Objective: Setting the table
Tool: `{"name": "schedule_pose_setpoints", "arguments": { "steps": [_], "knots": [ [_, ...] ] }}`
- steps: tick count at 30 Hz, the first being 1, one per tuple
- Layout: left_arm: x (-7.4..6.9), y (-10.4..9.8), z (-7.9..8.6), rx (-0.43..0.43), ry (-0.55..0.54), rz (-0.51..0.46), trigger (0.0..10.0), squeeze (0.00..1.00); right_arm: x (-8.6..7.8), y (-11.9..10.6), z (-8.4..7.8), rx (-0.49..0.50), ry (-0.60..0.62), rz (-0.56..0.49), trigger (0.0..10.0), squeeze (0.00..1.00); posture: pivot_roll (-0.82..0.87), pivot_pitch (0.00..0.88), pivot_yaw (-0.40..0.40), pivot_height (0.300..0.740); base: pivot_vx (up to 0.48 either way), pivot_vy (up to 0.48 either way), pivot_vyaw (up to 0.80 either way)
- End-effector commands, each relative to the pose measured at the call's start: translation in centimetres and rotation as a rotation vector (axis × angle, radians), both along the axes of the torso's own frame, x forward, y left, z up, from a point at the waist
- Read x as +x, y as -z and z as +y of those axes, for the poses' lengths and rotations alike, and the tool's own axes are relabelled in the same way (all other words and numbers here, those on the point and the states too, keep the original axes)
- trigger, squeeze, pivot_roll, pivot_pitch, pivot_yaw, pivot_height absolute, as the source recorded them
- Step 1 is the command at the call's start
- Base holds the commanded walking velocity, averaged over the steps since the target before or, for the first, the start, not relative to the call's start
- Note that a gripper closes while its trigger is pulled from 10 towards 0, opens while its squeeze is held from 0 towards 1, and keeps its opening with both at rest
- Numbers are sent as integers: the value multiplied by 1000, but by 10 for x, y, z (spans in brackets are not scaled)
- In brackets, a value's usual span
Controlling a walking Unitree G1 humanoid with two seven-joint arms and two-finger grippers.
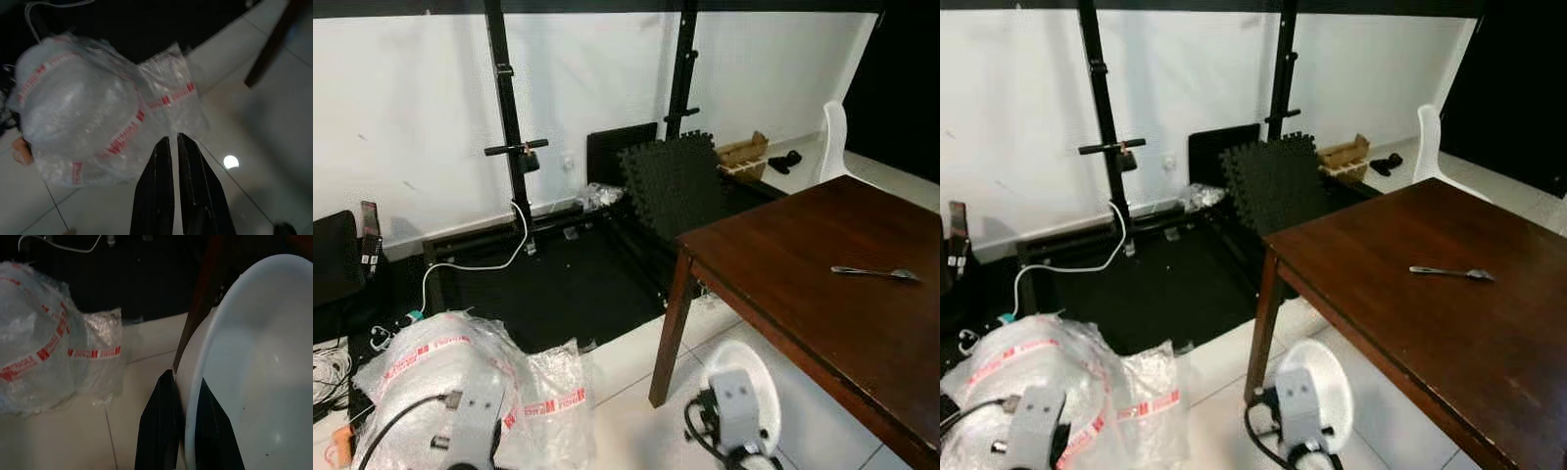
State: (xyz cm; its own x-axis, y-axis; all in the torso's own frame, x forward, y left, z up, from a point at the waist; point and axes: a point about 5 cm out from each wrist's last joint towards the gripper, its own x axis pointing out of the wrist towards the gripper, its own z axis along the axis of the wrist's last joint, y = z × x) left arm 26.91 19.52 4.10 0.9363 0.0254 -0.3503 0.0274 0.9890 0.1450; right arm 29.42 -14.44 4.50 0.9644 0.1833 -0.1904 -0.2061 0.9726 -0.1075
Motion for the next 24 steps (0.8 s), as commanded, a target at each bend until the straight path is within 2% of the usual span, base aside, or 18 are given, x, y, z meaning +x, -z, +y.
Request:
{"name": "schedule_pose_setpoints", "arguments": {
  "steps": [1, 2, 4, 5, 6, 9, 13, 14, 17, 24],
  "knots": [
    [-8, 13, 2, 18, -1, 49, 10000, 0, -6, 10, 2, -9, -15, 30, 10000, 0, 26, 103, 59, 740, 0, 0, 0],
    [-15, 26, 8, 38, -16, 101, 10000, 0, -13, 22, -2, -20, -14, 78, 10000, 0, 22, 100, 60, 740, 0, 0, 0],
    [-18, 32, 10, 44, -24, 123, 10000, 0, -15, 27, -3, -22, -14, 99, 10000, 0, 22, 100, 60, 740, 0, 0, 0],
    [-29, 47, 17, 58, -38, 188, 10000, 0, -24, 42, -11, -34, 5, 160, 10000, 0, 23, 98, 60, 740, 0, 0, 0],
    [-33, 53, 20, 70, -39, 210, 10000, 0, -28, 48, -15, -49, 15, 189, 10000, 0, 23, 97, 60, 740, 0, 0, 0],
    [-48, 70, 33, 32, -116, 297, 10000, 0, -44, 68, -31, -98, 51, 282, 10000, 0, 24, 95, 58, 740, 0, 0, 0],
    [-55, 78, 38, 50, -126, 338, 10000, 0, -53, 77, -37, -129, 61, 333, 10000, 0, 26, 91, 53, 740, 0, 0, 0],
    [-60, 83, 41, 67, -128, 362, 10000, 0, -60, 84, -43, -159, 69, 369, 10000, 0, 25, 93, 52, 740, 0, 0, 0],
    [-62, 84, 42, 80, -117, 367, 10000, 0, -64, 86, -47, -176, 83, 381, 10000, 0, 26, 94, 52, 740, 0, 0, 0],
    [-60, 86, 40, 89, -93, 358, 10000, 0, -62, 87, -49, -150, 135, 375, 10000, 0, 21, 96, 58, 740, 0, 0, 0]
  ]
}}
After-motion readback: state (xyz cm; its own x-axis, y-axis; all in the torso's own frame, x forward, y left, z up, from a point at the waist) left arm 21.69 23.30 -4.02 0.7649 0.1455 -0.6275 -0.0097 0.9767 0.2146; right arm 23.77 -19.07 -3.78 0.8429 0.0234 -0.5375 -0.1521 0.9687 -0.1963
